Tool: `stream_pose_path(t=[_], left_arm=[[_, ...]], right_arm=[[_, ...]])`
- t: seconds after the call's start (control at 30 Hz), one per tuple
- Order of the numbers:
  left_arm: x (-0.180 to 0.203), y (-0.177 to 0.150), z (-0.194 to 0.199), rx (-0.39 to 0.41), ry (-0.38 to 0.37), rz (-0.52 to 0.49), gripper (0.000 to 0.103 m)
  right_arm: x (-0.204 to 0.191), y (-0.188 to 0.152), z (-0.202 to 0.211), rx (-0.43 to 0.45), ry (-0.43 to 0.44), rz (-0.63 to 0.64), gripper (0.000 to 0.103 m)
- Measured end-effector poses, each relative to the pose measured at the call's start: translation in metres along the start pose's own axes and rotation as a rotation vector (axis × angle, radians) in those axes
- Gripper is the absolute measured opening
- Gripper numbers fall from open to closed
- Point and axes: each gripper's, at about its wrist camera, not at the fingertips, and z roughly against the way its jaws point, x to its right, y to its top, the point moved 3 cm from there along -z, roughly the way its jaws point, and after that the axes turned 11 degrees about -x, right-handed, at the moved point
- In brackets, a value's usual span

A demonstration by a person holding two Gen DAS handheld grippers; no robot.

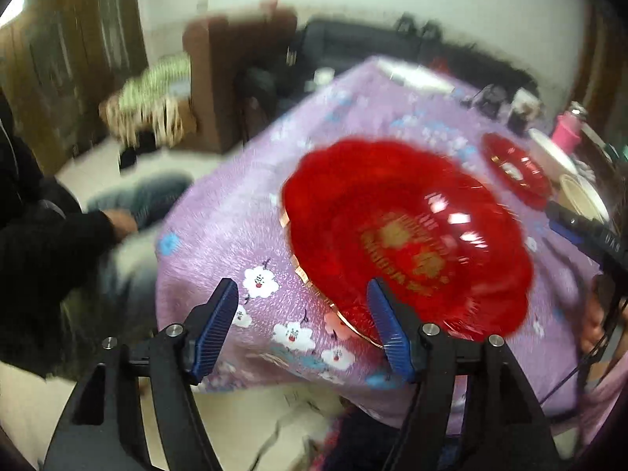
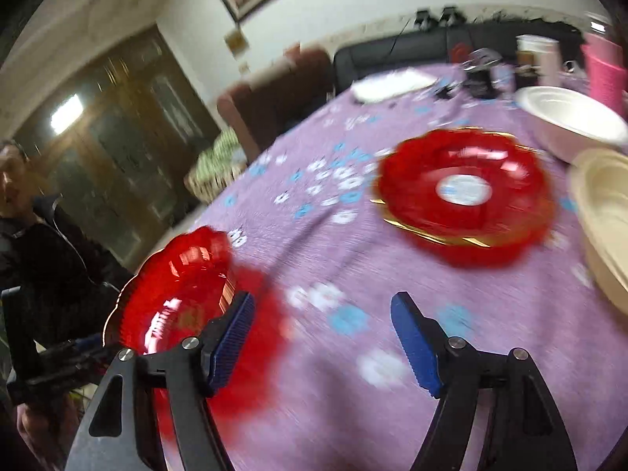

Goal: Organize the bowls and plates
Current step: 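Lift the large red plate with the right tool and hold it aside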

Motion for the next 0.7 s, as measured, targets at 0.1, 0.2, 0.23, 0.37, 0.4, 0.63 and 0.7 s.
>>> stream_pose_path(t=[0.1, 0.2, 0.23, 0.37, 0.4, 0.63, 0.7], left_arm=[[0.016, -0.005, 0.005, 0.086, 0.073, -0.088, 0.073], [0.027, 0.0, 0.002, 0.046, 0.023, -0.127, 0.072], [0.03, -0.001, 0.004, 0.037, -0.008, -0.147, 0.073], [0.042, -0.01, 0.022, 0.027, -0.068, -0.294, 0.074], [0.043, -0.013, 0.028, 0.027, -0.059, -0.335, 0.074], [0.037, -0.019, 0.041, 0.009, 0.015, -0.387, 0.075], [0.033, -0.01, 0.049, 0.026, -0.008, -0.371, 0.075]], right_arm=[[0.022, -0.008, 0.03, 0.094, 0.059, -0.074, 0.075], [0.022, -0.004, 0.04, 0.159, 0.041, -0.079, 0.075], [0.021, -0.003, 0.037, 0.147, 0.031, -0.071, 0.075], [0.019, 0.0, 0.032, 0.122, 0.029, -0.065, 0.075], [0.025, -0.004, 0.032, 0.12, 0.036, -0.072, 0.075], [0.043, -0.008, 0.027, 0.107, 0.038, -0.138, 0.075], [0.05, -0.008, 0.028, 0.115, 0.056, -0.172, 0.075]])
